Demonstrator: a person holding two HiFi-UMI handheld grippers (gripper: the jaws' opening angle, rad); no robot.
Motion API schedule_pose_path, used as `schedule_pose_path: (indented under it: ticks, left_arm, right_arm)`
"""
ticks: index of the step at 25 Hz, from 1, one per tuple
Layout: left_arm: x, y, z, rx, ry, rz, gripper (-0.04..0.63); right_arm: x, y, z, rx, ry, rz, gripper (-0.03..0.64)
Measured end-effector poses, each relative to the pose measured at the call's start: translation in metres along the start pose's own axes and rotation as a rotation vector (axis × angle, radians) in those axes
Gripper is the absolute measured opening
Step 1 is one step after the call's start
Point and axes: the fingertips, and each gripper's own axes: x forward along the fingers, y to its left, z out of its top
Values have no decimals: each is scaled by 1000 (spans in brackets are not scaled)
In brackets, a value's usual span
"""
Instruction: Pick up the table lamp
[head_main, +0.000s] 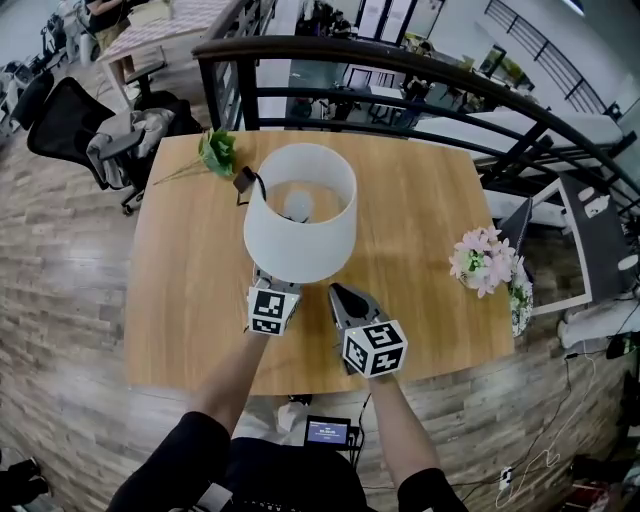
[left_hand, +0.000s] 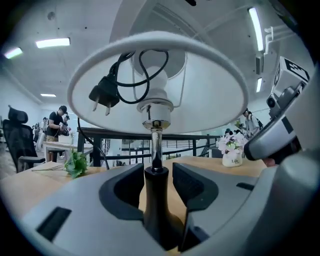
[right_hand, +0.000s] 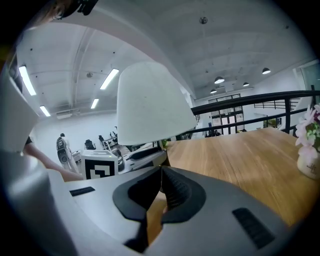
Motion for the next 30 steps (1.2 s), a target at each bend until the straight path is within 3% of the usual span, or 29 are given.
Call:
schedule_pose_path:
  ticks: [7, 9, 12, 18, 23, 30]
  left_arm:
    - [29, 5, 18, 79, -98, 11, 167]
    - [34, 6, 18, 94, -115, 10, 96]
    - [38, 6, 24, 120, -122, -1, 69]
    - [32, 12, 44, 75, -117, 13, 57]
    - [17, 13, 55, 90, -109, -1, 49]
    - [-22, 14, 90, 34, -73, -40, 49]
  right_arm:
    - [11, -19, -14, 6, 20, -17, 29]
    - [13, -25, -17, 6, 22, -23, 29]
    - [14, -30, -18, 8, 26, -30, 29]
    - [10, -32, -7, 9, 14, -30, 29]
    - [9, -26, 2, 8, 2, -25, 29]
    - [-6, -4, 33, -9, -16, -14, 29]
